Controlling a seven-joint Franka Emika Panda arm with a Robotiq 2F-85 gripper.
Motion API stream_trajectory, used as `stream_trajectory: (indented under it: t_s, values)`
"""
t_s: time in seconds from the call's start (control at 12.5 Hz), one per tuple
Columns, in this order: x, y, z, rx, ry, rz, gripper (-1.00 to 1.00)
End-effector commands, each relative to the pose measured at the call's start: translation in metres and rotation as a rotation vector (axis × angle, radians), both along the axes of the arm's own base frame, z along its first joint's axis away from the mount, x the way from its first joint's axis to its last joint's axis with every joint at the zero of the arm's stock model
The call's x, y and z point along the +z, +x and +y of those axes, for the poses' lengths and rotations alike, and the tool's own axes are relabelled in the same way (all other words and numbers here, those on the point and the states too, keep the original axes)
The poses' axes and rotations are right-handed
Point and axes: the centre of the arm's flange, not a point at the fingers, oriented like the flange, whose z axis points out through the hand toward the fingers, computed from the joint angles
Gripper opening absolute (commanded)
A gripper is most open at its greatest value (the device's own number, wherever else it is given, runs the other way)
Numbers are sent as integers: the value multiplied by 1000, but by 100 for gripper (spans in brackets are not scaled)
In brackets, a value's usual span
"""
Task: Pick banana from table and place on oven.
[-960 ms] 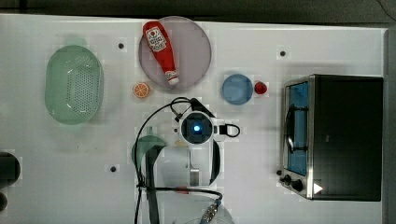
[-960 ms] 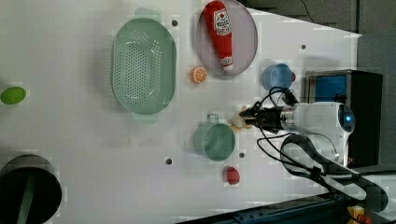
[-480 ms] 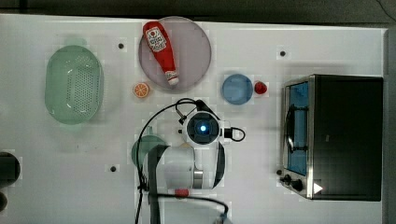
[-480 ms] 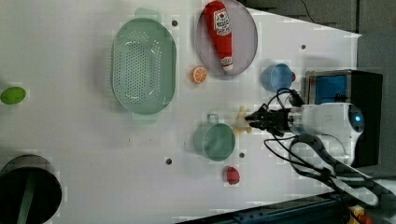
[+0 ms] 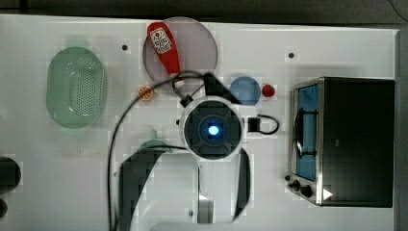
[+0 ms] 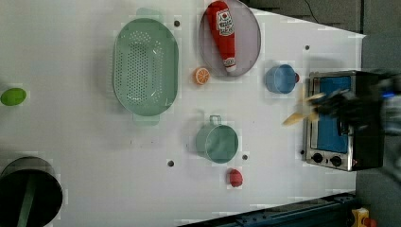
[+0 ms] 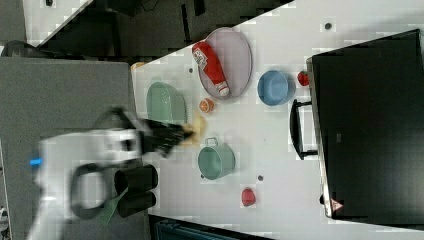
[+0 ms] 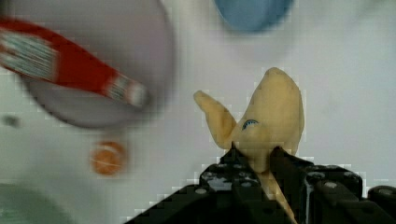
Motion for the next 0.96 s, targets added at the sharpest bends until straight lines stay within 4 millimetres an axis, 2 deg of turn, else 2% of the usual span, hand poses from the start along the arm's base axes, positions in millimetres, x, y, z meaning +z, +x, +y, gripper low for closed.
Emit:
stream_trajectory:
  t_s: [0.08,0.24,0.4,0.56,0.72,0.96]
  values:
    - [67,-7,-24,-29,-1,43,-53]
    - [94,-10,-65,-95,14,83,-53]
    - [97,-13,-125,-169,21,91,-53]
    - [85,-18,-192,-170,0,101,-53]
    - [66,-21,-250,-131,-14,115,-53]
    - [36,-14,-321,-54,-82,88,-53]
